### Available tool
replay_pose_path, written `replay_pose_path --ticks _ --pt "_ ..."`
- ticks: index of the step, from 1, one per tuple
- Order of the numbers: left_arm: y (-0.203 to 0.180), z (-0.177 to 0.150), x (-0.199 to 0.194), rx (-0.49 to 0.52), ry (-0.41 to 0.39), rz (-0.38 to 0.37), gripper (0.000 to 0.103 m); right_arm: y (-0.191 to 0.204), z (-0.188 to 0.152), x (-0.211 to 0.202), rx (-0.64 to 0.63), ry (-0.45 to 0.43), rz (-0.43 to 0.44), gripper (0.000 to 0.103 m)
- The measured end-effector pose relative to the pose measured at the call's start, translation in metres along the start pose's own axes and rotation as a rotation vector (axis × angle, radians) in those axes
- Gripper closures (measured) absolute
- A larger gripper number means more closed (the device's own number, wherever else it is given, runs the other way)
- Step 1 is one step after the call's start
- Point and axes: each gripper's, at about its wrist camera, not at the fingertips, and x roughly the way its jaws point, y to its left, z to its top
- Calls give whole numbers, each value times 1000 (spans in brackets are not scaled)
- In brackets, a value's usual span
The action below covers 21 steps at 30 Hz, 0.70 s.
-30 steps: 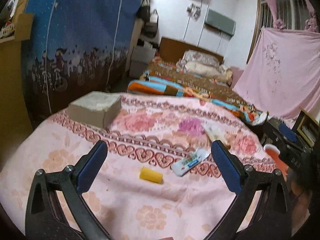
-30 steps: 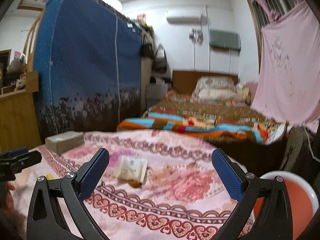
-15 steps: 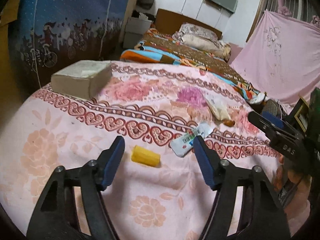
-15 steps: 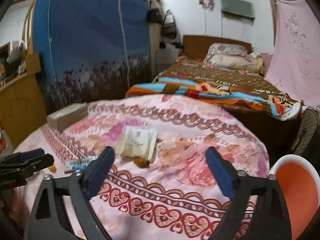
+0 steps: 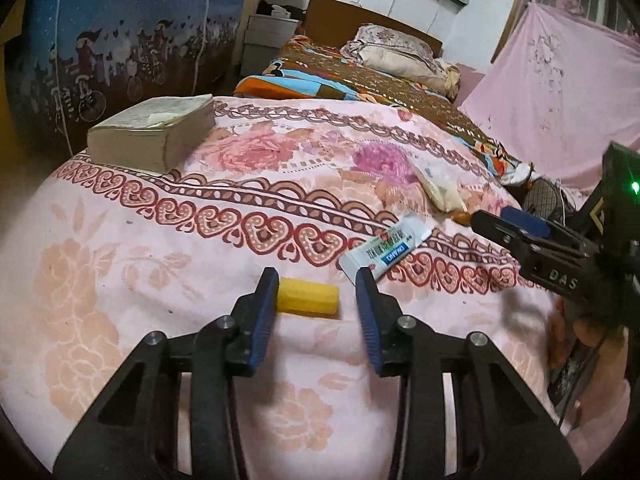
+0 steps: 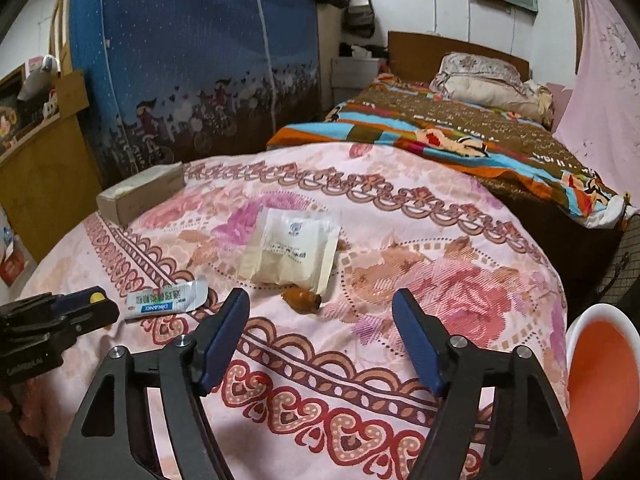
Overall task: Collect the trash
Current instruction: 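Grasp the yellow sponge block with left tool while right tool grasps small brown nut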
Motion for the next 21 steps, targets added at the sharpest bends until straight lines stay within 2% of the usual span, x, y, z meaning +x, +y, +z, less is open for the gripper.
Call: replay_pose_path --ticks 3,4,9,16,19,21 --pt "-2 -2 0 14 3 -2 80 3 1 9 -11 41 11 40" --pt "-3 -3 -1 20 3 -4 80 4 1 12 -14 52 18 46" --pt "-2 -3 -1 20 4 -14 77 6 6 29 -23 109 31 55" --pt "-3 -3 -1 18 4 -25 80 10 6 32 -36 116 25 74" --pt "-5 -4 -1 28 0 -16 86 11 6 30 -45 105 18 84" --pt "-5 -5 -2 32 -3 -17 90 13 5 28 -49 94 15 86"
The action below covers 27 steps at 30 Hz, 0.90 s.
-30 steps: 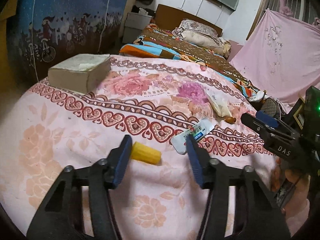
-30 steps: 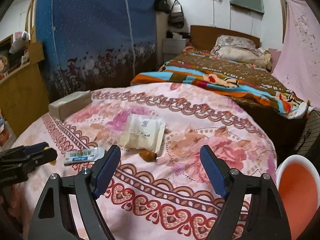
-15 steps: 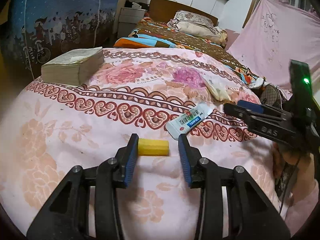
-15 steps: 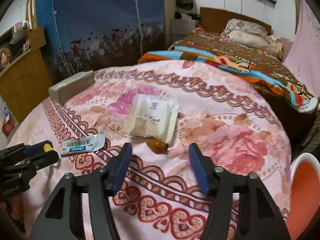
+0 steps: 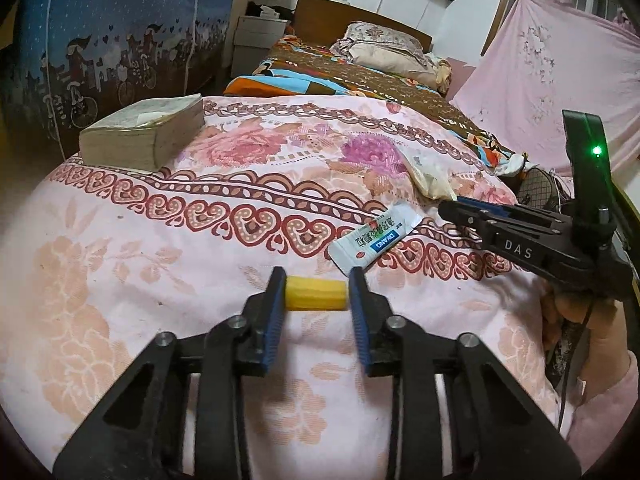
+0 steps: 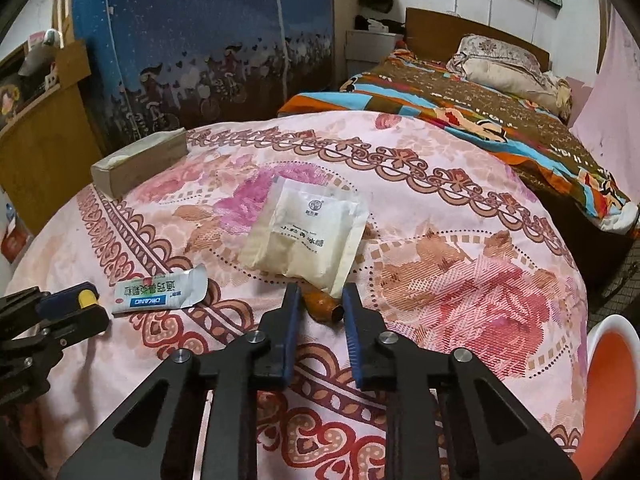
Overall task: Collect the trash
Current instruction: 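Grasp the yellow sponge block with left tool while right tool grasps small brown nut, then carry the yellow sponge and brown nut over the orange basin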
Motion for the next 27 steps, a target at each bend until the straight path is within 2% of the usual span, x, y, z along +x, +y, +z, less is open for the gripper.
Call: replay_pose_path --ticks 8,13,21,27 --pt "-3 -3 -5 22 -28 -22 90 6 -2 -13 -27 -67 -21 89" --pt "-8 -4 -18 48 -94 -35 90 6 -5 -28 -24 -140 -21 89" --pt "-32 2 -44 110 -230 -76 90 7 -17 -74 -34 -384 -10 89" --pt "-60 15 -67 172 -391 -102 90 -1 -27 -104 6 -552 -4 89"
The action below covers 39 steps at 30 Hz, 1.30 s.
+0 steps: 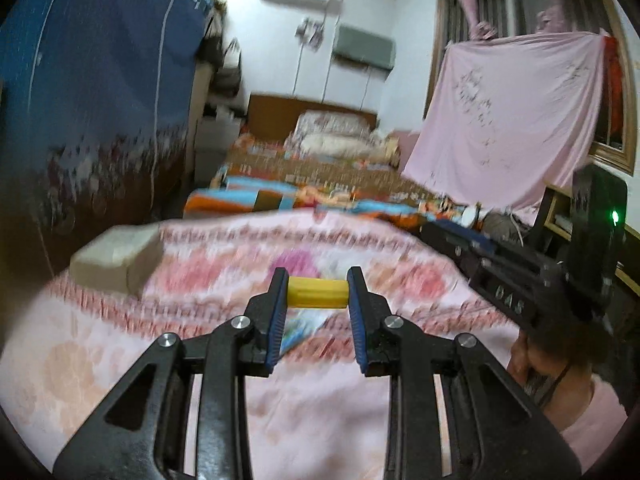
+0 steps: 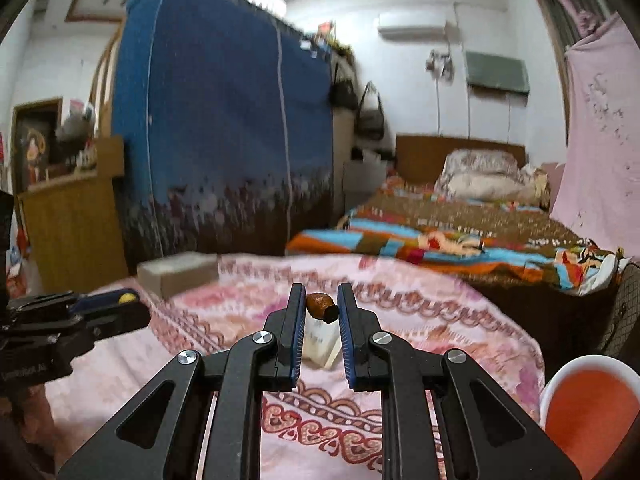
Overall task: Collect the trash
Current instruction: 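Carry the yellow sponge and brown nut over the orange basin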
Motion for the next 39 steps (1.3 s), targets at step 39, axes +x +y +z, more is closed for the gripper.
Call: replay_pose_path --ticks 39 --pt "-187 45 47 283 -157 -427 90 -157 -5 -142 304 -353 -569 88"
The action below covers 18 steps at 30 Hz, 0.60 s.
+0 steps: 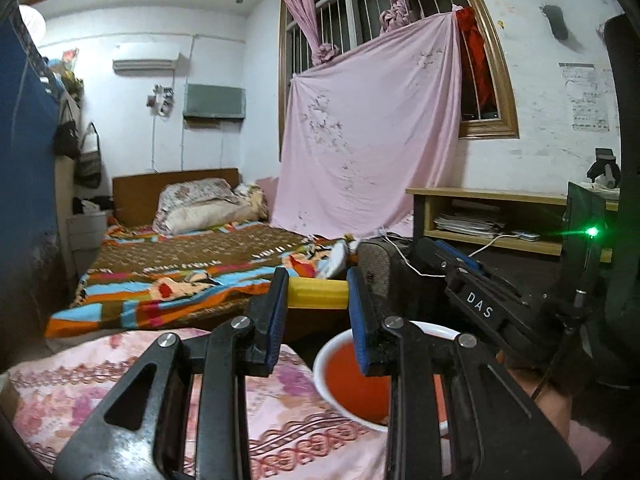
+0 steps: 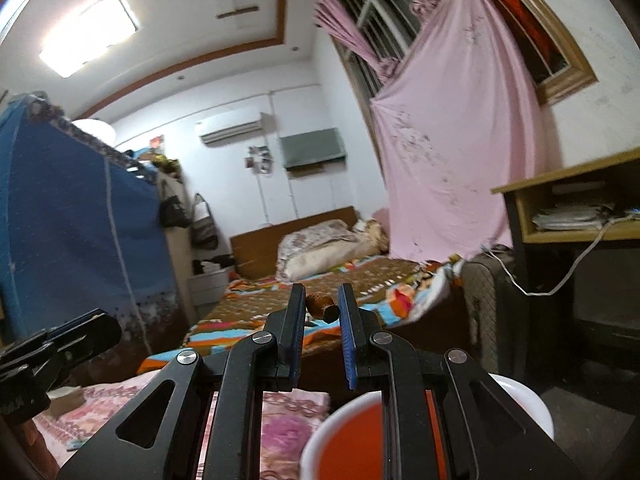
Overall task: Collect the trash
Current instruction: 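Carry the yellow sponge and brown nut over the orange basin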
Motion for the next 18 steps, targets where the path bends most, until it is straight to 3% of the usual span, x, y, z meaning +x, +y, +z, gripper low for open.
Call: replay_pose_path --ticks 18 --pt "-14 -25 78 -173 292 -130 90 -35 -12 16 90 151 -119 88"
